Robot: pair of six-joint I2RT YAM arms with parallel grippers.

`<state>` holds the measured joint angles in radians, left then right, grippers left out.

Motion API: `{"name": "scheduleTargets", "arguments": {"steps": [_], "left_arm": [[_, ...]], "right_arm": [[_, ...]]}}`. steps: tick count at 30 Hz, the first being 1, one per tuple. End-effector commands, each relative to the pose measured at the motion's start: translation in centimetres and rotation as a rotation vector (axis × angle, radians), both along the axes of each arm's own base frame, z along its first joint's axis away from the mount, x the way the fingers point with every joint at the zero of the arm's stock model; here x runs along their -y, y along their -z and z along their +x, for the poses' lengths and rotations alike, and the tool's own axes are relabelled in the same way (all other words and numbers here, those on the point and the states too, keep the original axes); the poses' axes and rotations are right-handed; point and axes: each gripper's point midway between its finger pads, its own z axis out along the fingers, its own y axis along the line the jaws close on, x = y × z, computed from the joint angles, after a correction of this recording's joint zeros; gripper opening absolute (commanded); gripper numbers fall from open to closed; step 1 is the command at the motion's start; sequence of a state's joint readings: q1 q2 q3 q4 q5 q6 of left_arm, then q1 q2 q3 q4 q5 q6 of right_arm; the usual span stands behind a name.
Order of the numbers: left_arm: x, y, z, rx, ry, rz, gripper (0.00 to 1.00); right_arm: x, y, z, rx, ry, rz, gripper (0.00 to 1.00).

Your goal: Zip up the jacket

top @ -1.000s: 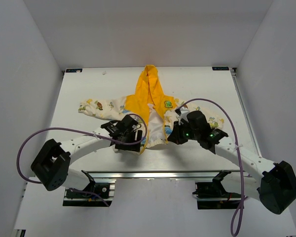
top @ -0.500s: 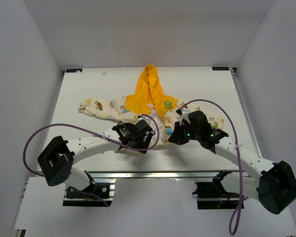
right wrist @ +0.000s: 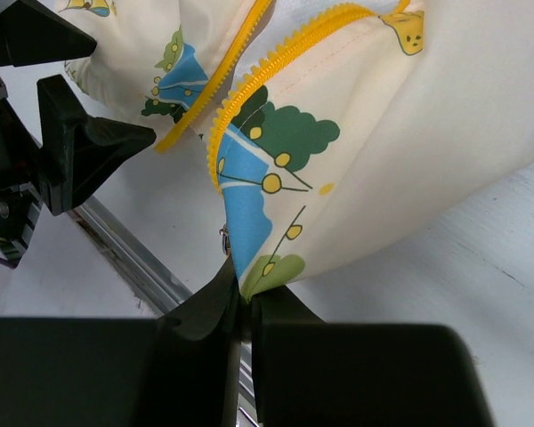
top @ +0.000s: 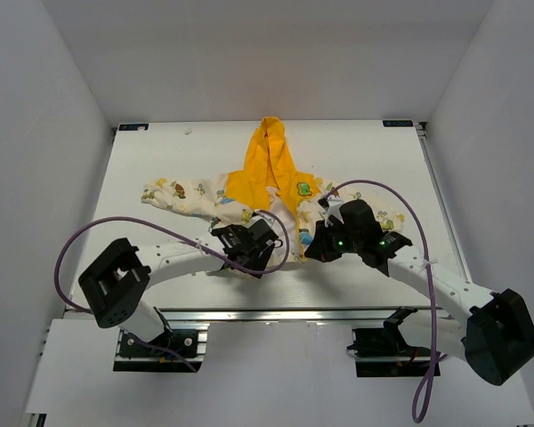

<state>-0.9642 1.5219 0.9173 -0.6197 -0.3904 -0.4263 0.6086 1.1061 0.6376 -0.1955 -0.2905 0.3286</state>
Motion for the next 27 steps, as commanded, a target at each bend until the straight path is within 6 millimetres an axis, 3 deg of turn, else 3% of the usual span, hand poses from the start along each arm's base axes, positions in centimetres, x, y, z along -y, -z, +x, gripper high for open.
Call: {"name": "scheduleTargets", "arguments": {"steps": [1,8,16,18,20,22,24,27], "left_arm": [[0.3,0.9,0.0,-0.011,0.010,0.004,0.88],[0.2,3.0,-1.9,-0.100,0.003,0.030,0.75],[0.4,2.7,-2.4,-0.114,-0.033,0.008,0.55],[0.1,2.6,-2.5,-0.117,-0.052,0.014,0.46],[0.0,2.5,-2.6,-0.121,-0.066,0.019,0.24],[0.1,2.1,-2.5,-0.116,-0.071,0.012,0.08],[0.0,1.2,-2.2,-0.096,-0.085,0.007,0.00],[0.5,-1.4,-1.4,-0.042,-0.093,-0.040,0.00]], "right_arm": [[0.1,-0.6,0.3,0.017,0.003,0.000,0.00],[0.5,-0.1,0.2,0.009,0.017,-0.019,0.00],[0.9,0.5,0.2,-0.006,0.034,-0.029,0.00],[1.0,0.5,0.3,-0.005,0.039,-0.031,0.00],[1.0,0.5,0.2,-0.006,0.042,-0.034,0.00],[1.1,0.6,0.3,-0.008,0.049,-0.036,0.00],[1.1,0.6,0.4,-0.008,0.053,-0.036,0.00],[1.4,0.6,0.6,-0.008,0.071,-0.042,0.00]]}}
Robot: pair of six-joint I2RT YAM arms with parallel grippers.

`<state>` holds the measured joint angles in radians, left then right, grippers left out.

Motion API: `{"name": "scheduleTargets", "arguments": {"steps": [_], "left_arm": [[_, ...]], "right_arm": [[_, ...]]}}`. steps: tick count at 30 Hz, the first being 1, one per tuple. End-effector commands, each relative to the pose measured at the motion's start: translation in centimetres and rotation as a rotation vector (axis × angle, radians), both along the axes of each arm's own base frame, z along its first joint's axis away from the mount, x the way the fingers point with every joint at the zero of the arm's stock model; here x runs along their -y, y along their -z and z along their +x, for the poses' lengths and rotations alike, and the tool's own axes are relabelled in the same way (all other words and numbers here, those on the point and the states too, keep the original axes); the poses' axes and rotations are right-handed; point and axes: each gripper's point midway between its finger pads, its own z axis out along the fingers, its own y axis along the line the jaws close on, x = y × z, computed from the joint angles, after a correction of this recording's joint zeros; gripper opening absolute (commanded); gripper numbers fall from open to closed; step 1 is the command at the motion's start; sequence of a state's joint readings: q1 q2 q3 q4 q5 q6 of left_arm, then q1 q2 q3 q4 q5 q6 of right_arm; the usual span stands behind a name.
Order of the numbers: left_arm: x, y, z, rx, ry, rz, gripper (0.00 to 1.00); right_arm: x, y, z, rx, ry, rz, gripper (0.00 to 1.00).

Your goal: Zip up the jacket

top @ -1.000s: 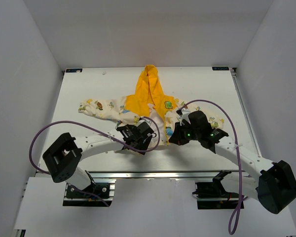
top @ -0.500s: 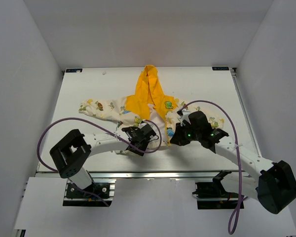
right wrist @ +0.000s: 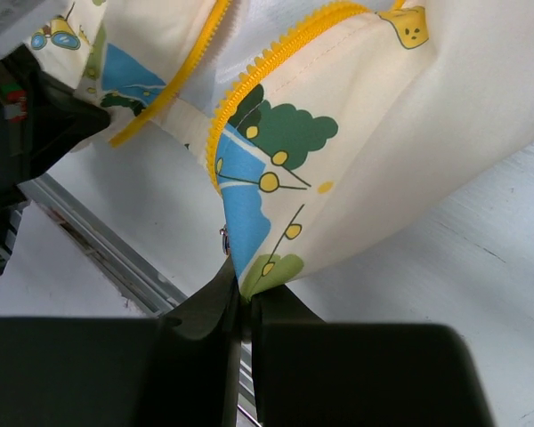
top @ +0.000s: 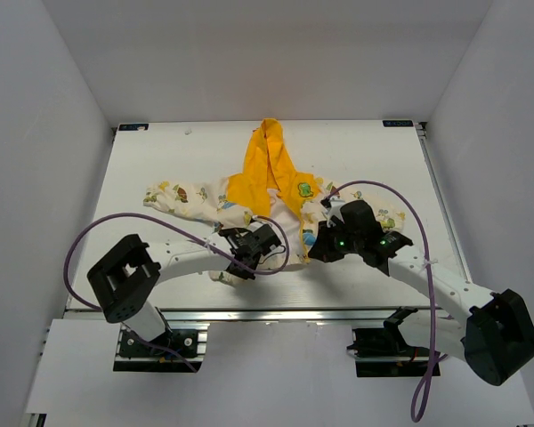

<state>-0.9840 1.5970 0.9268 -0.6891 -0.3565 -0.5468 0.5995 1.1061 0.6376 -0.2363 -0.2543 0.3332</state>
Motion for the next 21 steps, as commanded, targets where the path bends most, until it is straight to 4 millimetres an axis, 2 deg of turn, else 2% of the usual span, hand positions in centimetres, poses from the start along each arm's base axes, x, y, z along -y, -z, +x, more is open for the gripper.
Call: {"name": "scheduleTargets", "arguments": {"steps": [1,3,8,11,13,14,16,17,18,19,21], "left_arm": [[1.3,-4.8,1.1,0.090,-0.023,-0.100,0.00],[1.5,-6.5,1.6,0.142,-0.038,-0.145,0.00],[2.1,-12.9,2.8,0.299,-0.083,-0.345,0.00],[2.8,-15.9,3.1,0.357,-0.083,-0.467,0.00],[3.2,-17.3,3.1,0.382,-0.082,-0.522,0.00],[3.4,-18.7,3.3,0.415,-0.091,-0.580,0.00],[3.8,-19.9,3.9,0.467,-0.108,-0.648,0.00],[3.9,-20.7,3.8,0.484,-0.114,-0.695,0.00],[4.0,-20.2,3.8,0.488,-0.111,-0.709,0.00],[4.8,-21.3,4.2,0.516,-0.113,-0.775,0.00],[5.7,-21.6,4.0,0.517,-0.094,-0.834,0.00]], "right_arm": [[0.5,-0.2,0.8,0.014,0.043,-0.002,0.00],[0.8,-0.1,1.0,0.008,0.061,-0.003,0.00],[1.3,-0.7,1.7,0.005,0.070,0.037,0.00],[0.7,-1.8,1.7,0.049,0.017,0.071,0.00],[0.3,-2.9,1.6,0.074,-0.011,0.106,0.00],[-0.1,-3.9,1.6,0.103,-0.031,0.137,0.00],[-0.5,-4.8,1.5,0.125,-0.043,0.178,0.00],[-1.3,-6.3,1.4,0.153,-0.066,0.243,0.00],[-1.7,-7.0,1.3,0.162,-0.074,0.281,0.00],[-2.1,-7.1,0.8,0.156,-0.088,0.315,0.00],[-3.1,-9.3,0.7,0.192,-0.119,0.423,0.00]]}}
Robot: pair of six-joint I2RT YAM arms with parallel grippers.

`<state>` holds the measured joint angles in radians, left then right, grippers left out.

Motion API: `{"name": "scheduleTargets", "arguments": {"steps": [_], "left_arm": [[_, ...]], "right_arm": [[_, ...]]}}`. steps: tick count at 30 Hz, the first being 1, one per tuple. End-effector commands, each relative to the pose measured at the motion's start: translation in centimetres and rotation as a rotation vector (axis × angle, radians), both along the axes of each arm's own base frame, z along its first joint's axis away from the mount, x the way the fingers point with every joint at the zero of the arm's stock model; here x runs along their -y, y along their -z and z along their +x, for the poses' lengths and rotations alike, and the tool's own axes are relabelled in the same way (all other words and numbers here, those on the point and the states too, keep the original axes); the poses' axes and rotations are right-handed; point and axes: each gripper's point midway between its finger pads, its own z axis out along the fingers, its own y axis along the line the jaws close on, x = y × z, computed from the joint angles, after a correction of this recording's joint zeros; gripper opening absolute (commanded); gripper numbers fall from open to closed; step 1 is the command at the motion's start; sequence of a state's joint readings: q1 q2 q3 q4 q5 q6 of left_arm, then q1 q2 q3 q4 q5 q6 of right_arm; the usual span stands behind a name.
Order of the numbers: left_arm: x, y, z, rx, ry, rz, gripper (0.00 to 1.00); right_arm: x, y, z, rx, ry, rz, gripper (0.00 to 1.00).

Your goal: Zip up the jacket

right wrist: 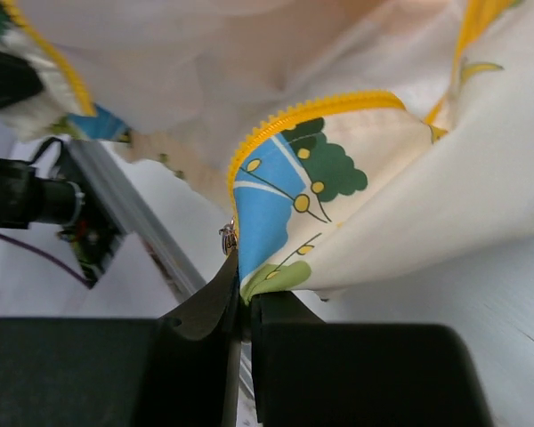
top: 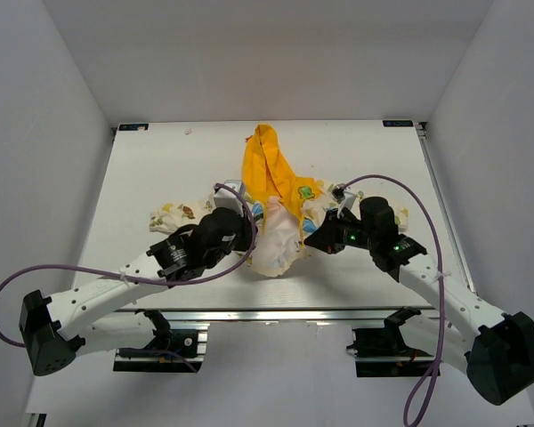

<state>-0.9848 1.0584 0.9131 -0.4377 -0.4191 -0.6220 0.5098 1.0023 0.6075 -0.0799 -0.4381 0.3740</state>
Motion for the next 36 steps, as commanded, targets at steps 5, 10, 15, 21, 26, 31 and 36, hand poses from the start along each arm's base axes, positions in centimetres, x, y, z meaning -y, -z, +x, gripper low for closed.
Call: {"name": "scheduleTargets", "arguments": {"steps": [5,10,15,21,26,31,36], "left_arm": [[3.9,-4.0,0.9,0.083,0.028,-0.281,0.00],[5.1,-4.6,1.4,0.111,0.047,-0.330,0.00],[5.5,-5.4,2.1,0.145,0.032,-0.362,0.00],[6.0,-5.1,3.7,0.161,-0.011,-0.292,0.00],[6.9,-4.3,4.1,0.137,0.017,-0.212,0.00],[7.1,-5.1,3.1,0.125,0.065,-0.233,0.00],[7.1,-5.8,1.9,0.102,0.110,-0.270,0.00]], "right_arm": [[-2.9,-6.2,0.0,0.160,-0.110,0.268,0.00],[-3.4,-8.6,0.8,0.247,-0.104,0.338,0.00],[-3.9,-9.8,0.5,0.314,-0.165,0.369,0.00],[-4.4,-10.4,0.2,0.369,-0.236,0.367,0.00],[-4.4,-9.8,1.8,0.356,-0.178,0.338,0.00],[-3.2,-8.0,5.6,0.304,0.021,0.214,0.00],[-1.6,-8.7,8.4,0.354,0.195,0.185,0.00]]}}
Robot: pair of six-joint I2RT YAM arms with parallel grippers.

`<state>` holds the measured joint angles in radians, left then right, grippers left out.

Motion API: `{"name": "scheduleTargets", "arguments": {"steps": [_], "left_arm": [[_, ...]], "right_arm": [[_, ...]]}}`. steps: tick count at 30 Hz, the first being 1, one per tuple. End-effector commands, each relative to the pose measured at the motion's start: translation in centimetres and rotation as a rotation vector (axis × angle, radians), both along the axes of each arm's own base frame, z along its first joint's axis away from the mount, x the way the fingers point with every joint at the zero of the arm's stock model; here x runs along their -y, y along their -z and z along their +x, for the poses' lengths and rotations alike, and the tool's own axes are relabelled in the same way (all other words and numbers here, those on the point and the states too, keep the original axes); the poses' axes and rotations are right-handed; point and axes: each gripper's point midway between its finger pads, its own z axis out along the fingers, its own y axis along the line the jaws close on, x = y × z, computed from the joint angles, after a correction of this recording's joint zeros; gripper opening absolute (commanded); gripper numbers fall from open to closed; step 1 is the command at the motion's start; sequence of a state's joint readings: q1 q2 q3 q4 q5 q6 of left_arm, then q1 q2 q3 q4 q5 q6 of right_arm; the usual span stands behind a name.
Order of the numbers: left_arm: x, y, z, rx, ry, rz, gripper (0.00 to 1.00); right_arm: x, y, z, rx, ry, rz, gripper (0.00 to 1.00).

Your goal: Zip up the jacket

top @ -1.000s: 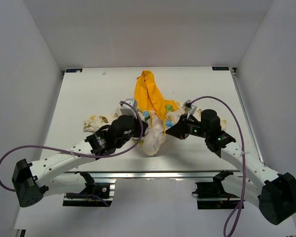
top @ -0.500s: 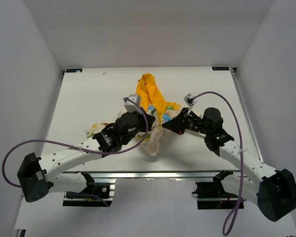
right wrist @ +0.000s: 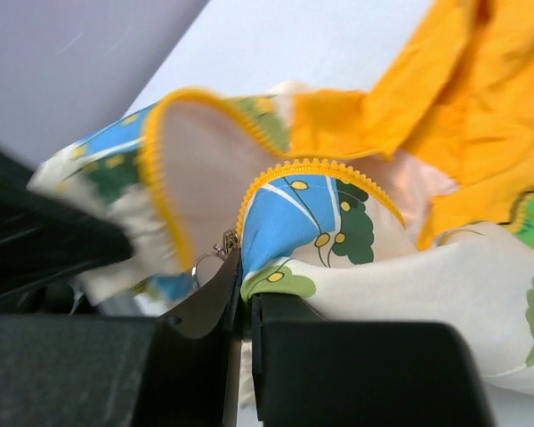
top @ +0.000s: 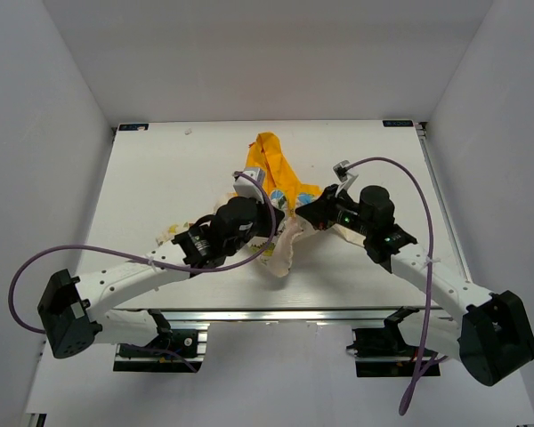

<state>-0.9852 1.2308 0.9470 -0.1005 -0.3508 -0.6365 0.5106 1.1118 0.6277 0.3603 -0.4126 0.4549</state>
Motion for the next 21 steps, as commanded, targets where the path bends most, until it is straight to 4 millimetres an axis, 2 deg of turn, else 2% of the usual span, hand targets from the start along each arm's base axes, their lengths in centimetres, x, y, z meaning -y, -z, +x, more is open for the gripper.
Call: {"name": "scheduleTargets", "arguments": {"steps": [1,4,10,21], "left_arm": [[0.4,-3.5,-1.3,0.022,0.059,-0.083,0.00],[0.8,-3.2,-1.7,0.004,0.086,-0.088,0.00],[0.2,-2.8,-1.5,0.005,0.063,-0.067,0.00],[-3.9,-6.5,-1.3,0.165,-0.040,-0.111,0.00]], "right_arm": [[1.8,-2.6,3.6,0.089,0.199,-0.009,0.00],[1.5,-3.8,3.7,0.120,0.190,0.027,0.00],[0.4,-5.1,1.4,0.188,0.065,0.091,0.00],[-0.3,-4.8,-2.6,0.193,-0.114,0.109,0.00]]}}
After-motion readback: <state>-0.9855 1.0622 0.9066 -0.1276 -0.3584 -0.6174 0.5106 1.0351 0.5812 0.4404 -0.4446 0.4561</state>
